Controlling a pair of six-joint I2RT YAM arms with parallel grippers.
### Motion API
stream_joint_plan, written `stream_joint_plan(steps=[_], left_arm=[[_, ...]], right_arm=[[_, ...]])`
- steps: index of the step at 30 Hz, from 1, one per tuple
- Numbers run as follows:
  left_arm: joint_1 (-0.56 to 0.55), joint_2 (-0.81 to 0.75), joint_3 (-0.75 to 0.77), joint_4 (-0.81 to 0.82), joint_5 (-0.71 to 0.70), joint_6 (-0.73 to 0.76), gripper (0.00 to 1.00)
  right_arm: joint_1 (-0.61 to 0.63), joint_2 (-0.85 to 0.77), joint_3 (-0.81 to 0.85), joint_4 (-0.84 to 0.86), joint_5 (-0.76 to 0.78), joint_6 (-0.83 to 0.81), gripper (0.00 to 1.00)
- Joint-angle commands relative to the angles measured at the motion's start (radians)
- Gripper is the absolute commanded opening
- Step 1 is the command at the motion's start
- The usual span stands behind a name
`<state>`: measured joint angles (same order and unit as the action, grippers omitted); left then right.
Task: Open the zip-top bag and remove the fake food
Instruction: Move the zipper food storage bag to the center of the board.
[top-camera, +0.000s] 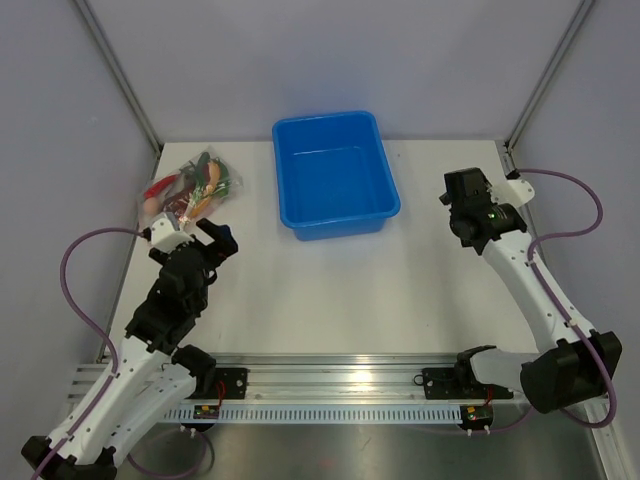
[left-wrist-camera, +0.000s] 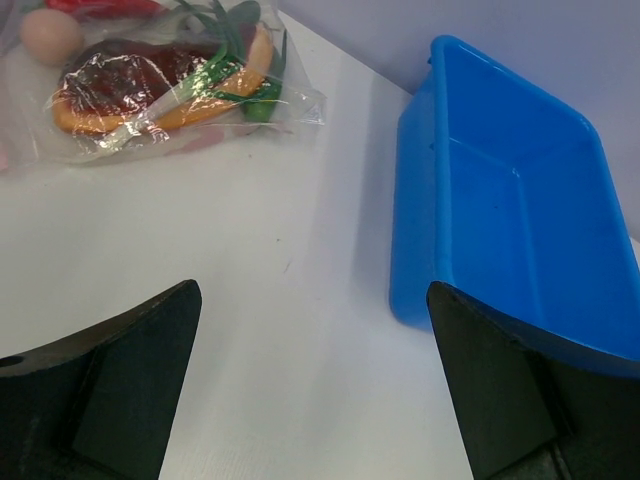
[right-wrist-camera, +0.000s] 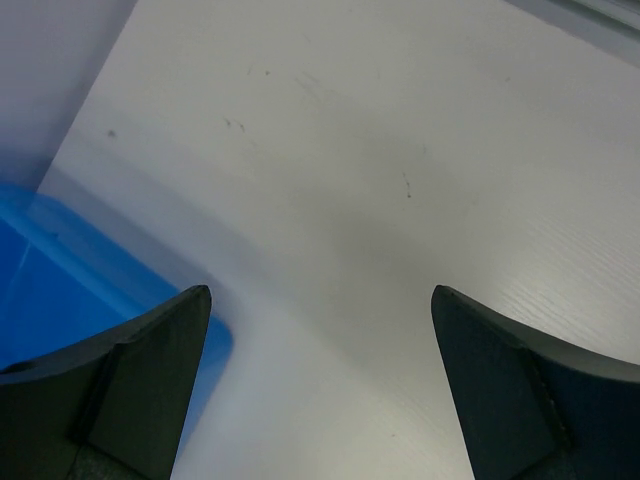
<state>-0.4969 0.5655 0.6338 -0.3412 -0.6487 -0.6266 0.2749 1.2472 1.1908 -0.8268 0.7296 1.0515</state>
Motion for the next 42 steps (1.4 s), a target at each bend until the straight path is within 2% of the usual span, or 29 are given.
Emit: stream_joint_plan(steps=[1, 5, 10, 14, 20, 23, 30, 34, 42], left_arm=[[-0.002, 0.016, 0.024, 0.004, -0.089, -0.056, 0.99], [-0.002, 0.04, 0.007, 0.016, -0.112, -0.084, 0.99], [0.012, 0.1, 0.0, 0.019, -0.111, -0.137, 0.99], [0.075, 0.135, -0.026, 0.054, -0.057, -0.166, 0.99], [0.231, 0.146, -0.124, 0.139, 0.081, -0.258, 0.99], [0.273, 0.148, -0.167, 0.175, 0.113, -0.306, 0.99], [0.325, 0.158, -0.311, 0.297, 0.113, -0.531, 0.99], [0.333, 0.186, -0.362, 0.393, 0.083, -0.61, 0.99], [0.376, 0.24, -0.335, 0.37, 0.011, -0.701, 0.99]], right_arm=[[0.003, -0.075, 0.009, 0.075, -0.105, -0.125, 0.99], [0.003, -0.136, -0.068, 0.146, -0.174, -0.168, 1.0], [0.004, -0.235, -0.247, 0.339, -0.315, -0.191, 0.99], [0.003, -0.282, -0.338, 0.451, -0.341, -0.18, 0.99], [0.003, -0.301, -0.372, 0.462, -0.323, -0.173, 0.99], [0.004, -0.296, -0.388, 0.483, -0.341, -0.168, 0.99], [0.004, -0.255, -0.39, 0.495, -0.364, -0.165, 1.0], [0.004, -0.252, -0.39, 0.499, -0.372, -0.169, 1.0], [0.003, -0.262, -0.399, 0.511, -0.38, -0.166, 0.99]])
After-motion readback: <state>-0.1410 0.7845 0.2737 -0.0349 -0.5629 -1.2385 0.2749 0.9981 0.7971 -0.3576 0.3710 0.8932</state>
